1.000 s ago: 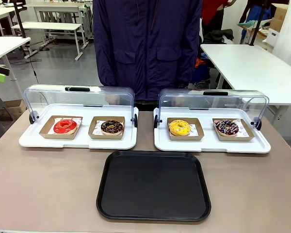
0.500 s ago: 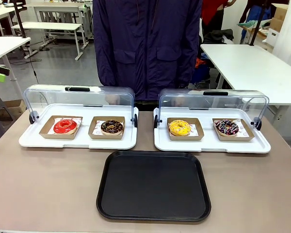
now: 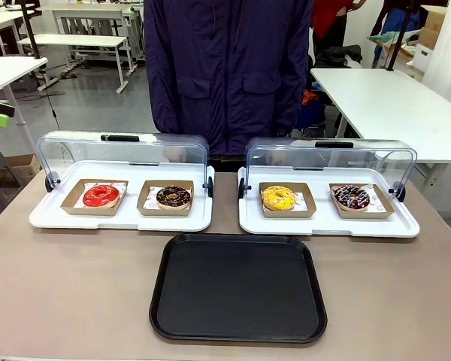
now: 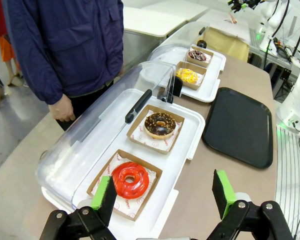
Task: Move the first donut from the left to the tray.
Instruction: Pick up the Paper togo box containing the Donut indicated by the person and place it on the Handle tray.
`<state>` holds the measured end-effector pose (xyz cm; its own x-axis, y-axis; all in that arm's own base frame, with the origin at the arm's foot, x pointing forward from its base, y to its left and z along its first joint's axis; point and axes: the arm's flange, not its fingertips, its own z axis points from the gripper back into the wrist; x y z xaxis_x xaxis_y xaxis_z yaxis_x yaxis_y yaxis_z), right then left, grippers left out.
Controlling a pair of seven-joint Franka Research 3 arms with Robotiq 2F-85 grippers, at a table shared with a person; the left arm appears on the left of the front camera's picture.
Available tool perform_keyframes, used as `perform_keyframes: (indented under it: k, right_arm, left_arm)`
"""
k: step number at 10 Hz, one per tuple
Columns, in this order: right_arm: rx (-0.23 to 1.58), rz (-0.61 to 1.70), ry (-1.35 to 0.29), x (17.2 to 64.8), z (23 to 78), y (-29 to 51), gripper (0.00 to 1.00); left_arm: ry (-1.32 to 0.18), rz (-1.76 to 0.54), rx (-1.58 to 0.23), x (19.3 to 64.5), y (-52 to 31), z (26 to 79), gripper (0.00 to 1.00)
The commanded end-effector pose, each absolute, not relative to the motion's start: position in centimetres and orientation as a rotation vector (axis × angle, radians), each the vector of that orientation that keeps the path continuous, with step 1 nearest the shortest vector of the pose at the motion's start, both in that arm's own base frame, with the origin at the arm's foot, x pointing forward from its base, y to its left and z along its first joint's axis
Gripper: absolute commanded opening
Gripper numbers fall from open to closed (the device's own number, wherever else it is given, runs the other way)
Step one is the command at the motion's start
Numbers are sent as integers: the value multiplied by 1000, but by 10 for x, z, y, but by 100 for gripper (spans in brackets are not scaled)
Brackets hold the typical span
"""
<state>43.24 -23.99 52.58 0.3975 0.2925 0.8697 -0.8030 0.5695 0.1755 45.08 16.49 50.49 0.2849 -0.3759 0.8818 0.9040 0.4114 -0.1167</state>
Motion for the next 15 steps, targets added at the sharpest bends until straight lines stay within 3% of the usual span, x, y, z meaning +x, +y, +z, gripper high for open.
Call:
perform_keyframes:
  k: [1, 15]
  right_arm:
    - [660, 771, -915, 430, 525, -239, 100]
    - [660, 771, -915, 430, 525, -239, 100]
  left_arm:
    - [-899, -976, -714, 449, 165, 506, 100]
    - [-899, -976, -714, 449, 165, 506, 100]
